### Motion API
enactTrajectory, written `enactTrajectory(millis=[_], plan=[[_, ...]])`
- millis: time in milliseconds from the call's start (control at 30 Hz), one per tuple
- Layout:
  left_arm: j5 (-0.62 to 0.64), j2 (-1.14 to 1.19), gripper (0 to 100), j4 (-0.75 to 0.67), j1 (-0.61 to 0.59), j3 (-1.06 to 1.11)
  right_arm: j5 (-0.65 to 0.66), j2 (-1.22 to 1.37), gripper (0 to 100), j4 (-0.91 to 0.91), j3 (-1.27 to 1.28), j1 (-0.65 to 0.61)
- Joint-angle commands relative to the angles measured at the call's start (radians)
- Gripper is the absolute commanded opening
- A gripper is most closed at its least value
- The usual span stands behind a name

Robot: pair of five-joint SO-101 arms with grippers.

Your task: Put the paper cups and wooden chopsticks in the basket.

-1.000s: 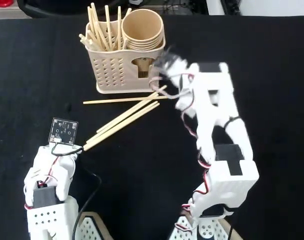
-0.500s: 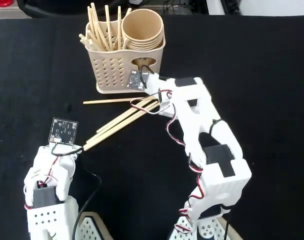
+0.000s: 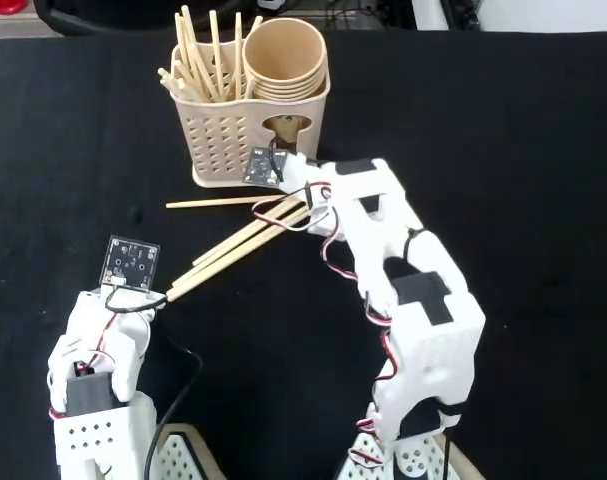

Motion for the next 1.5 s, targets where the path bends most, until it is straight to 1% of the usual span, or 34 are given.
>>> enactTrajectory(millis=[0,100,200,367,600,800,1233,1467], plan=[[-0.006,-0.009,3,0.006,-0.004,0.004,-0.009,0.002,6.8,0.008,-0.051,-0.011],[-0.006,-0.009,3,0.006,-0.004,0.004,-0.006,-0.010,14.2,0.072,-0.070,-0.012],[-0.006,-0.009,3,0.006,-0.004,0.004,0.043,-0.048,19.3,0.115,-0.076,0.003],[-0.006,-0.009,3,0.006,-0.004,0.004,0.058,-0.110,19.4,0.110,-0.074,0.017],[-0.006,-0.009,3,0.006,-0.004,0.004,0.086,-0.114,19.4,0.025,-0.073,0.026],[-0.006,-0.009,3,0.006,-0.004,0.004,0.086,-0.122,19.4,0.060,-0.074,0.037],[-0.006,-0.009,3,0.006,-0.004,0.004,0.086,-0.119,19.4,0.008,-0.087,0.031],[-0.006,-0.009,3,0.006,-0.004,0.004,0.086,-0.047,19.4,-0.138,-0.081,0.051]])
